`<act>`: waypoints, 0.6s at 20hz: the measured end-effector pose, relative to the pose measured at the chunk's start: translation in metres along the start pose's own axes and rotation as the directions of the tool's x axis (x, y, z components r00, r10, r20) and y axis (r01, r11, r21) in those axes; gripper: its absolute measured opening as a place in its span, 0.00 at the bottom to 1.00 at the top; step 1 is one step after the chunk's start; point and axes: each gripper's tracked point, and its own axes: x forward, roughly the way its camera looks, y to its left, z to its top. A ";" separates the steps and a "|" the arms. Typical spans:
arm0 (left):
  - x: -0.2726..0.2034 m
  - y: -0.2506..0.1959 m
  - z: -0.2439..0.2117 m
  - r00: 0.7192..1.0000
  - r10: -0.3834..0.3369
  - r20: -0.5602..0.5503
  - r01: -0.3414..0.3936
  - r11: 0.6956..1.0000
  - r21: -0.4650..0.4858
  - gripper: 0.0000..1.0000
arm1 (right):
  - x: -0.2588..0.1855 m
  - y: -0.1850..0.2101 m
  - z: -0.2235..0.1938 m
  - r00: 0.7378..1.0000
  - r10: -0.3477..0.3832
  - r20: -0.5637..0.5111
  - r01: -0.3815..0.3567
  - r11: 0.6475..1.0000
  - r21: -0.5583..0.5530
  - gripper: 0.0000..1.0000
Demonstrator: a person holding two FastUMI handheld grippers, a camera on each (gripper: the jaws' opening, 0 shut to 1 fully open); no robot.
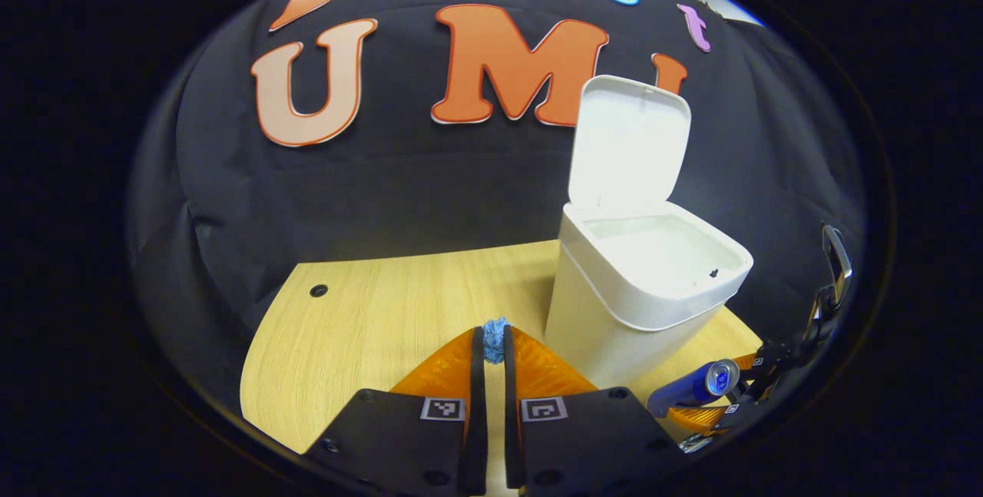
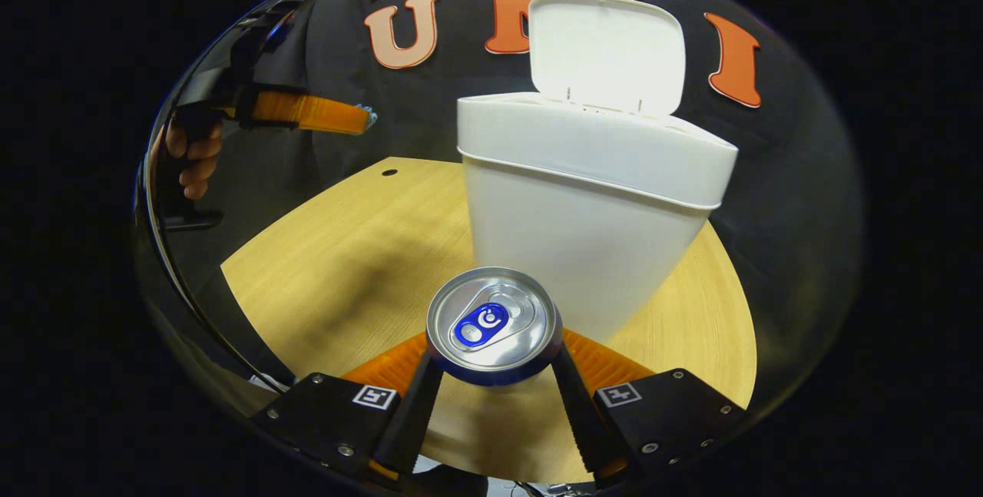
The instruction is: Press the lid of the desktop garbage bin to open it, pick up the crumpled paper on the desktop and throw it into the bin, then pick up the pop can on the desktop and drop it into the bin, and finally close the garbage bin lid.
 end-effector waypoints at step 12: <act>0.019 -0.060 0.043 0.968 -0.203 0.145 0.193 0.978 0.084 0.12 | -0.008 -0.005 -0.002 0.994 -0.111 -0.007 0.111 0.990 0.091 0.80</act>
